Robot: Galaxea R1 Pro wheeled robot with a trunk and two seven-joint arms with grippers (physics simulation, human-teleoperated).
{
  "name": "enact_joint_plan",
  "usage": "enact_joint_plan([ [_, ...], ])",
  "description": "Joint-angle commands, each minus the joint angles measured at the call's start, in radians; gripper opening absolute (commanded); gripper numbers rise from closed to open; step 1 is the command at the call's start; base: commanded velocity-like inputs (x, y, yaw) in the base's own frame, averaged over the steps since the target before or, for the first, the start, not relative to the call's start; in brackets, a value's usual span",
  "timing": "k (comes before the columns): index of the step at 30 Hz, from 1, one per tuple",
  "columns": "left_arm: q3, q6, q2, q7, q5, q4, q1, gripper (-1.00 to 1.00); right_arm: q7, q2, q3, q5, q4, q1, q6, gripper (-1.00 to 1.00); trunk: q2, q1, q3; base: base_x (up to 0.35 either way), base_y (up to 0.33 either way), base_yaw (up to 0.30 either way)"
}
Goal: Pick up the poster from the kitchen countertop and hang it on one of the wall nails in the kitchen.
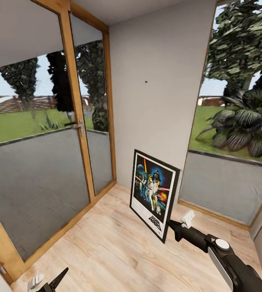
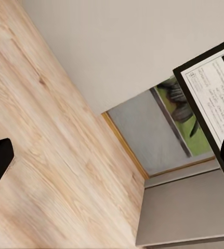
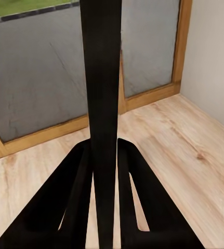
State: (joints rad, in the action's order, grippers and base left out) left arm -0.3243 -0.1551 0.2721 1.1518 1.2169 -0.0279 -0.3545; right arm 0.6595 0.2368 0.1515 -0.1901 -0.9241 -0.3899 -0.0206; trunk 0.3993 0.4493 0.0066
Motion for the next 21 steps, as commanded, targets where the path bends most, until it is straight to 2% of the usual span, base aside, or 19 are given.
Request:
enact_joint_plan([
  [1,-0.008,-0.009,0.000,0.000,0.006,0.000,0.000,1.00,0.003,0.001,0.003,-0.008,0.001,0.000,-0.001,-1.00,0.001,0.001,0.000,0.211,0.293,0.000],
  [7,-0.008,-0.009,0.000,-0.001,0.006,0.000,0.000,1.00,0.003,0.001,0.002,-0.008,0.001,0.000,0.000,-1.00,0.001,0.001,0.000,0.211,0.294,-0.040],
  [16,-0.010,-0.009,-0.001,-0.003,0.004,0.000,0.000,1.00,0.003,0.001,0.002,-0.008,0.001,-0.001,0.001,-1.00,0.001,0.001,0.002,0.211,0.297,-0.263],
  [21,-0.014,-0.010,-0.024,-0.005,0.002,-0.001,-0.001,1.00,0.003,0.001,0.002,-0.008,0.002,-0.001,0.001,-1.00,0.001,0.001,0.002,0.211,0.297,-0.298],
])
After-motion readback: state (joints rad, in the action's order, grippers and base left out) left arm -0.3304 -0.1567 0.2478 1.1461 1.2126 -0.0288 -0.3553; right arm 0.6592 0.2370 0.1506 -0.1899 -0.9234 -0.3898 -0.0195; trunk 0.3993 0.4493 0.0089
